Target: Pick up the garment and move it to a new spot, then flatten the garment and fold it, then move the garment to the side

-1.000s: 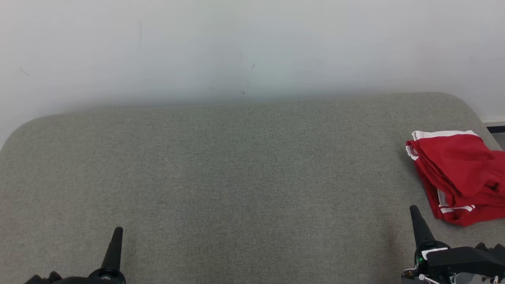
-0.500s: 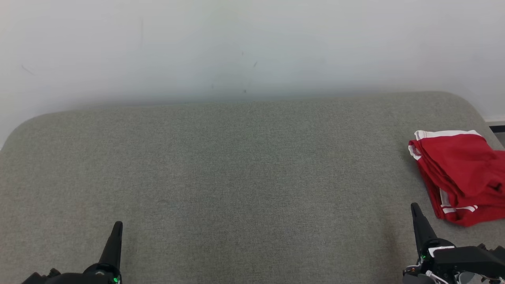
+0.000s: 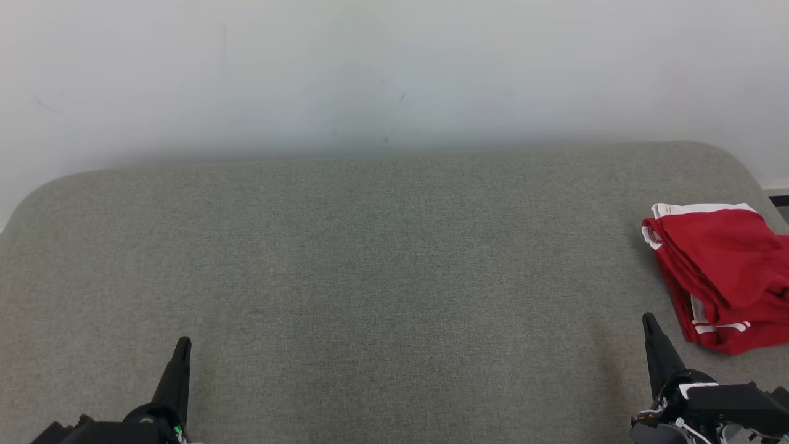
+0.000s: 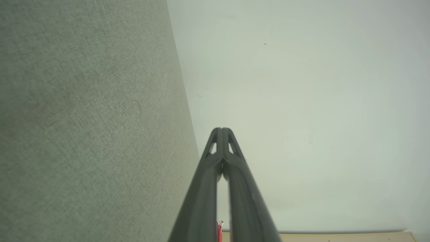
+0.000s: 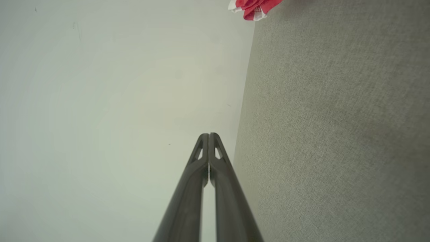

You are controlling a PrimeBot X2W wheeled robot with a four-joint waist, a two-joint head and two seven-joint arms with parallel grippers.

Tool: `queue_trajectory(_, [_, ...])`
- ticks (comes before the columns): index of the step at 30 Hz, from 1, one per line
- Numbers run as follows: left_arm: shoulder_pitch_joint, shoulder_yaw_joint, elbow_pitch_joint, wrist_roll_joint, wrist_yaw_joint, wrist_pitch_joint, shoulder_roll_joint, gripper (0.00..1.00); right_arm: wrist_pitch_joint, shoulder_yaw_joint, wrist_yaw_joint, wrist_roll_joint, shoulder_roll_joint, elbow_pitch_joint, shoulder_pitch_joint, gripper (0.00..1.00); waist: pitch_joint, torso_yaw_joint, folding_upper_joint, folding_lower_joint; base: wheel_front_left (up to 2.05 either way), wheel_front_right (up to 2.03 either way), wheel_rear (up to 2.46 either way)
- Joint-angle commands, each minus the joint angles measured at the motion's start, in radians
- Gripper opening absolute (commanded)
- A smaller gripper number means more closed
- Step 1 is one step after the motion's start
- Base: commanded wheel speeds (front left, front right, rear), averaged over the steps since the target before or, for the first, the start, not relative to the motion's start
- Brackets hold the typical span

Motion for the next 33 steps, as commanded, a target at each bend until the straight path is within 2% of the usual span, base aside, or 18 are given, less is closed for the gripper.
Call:
queue_trajectory(1, [-0.013, 0.004, 0.0, -0.019, -0.007, 0.006, 0.005, 0.0, 0.006, -0.005, -0.002, 0.017, 0.003, -0.006, -0.009, 0.0, 0.0, 0.0, -0.0001, 0.0, 0.0, 0.0, 0.0])
queue_trajectory(10, [-0.023, 0.008, 0.003, -0.076, -0.009, 0.02, 0.006, 0.0, 0.019, -0.013, -0.002, 0.074, 0.008, -0.015, -0.008, 0.0, 0.004, 0.004, -0.0001, 0.0, 0.0, 0.0, 0.0])
queue_trajectory(33, [-0.021, 0.007, 0.003, -0.073, -0.008, 0.02, 0.006, 0.0, 0.019, -0.012, -0.002, 0.069, 0.007, -0.013, -0.008, 0.0, 0.004, 0.004, -0.0001, 0.0, 0.0, 0.0, 0.0])
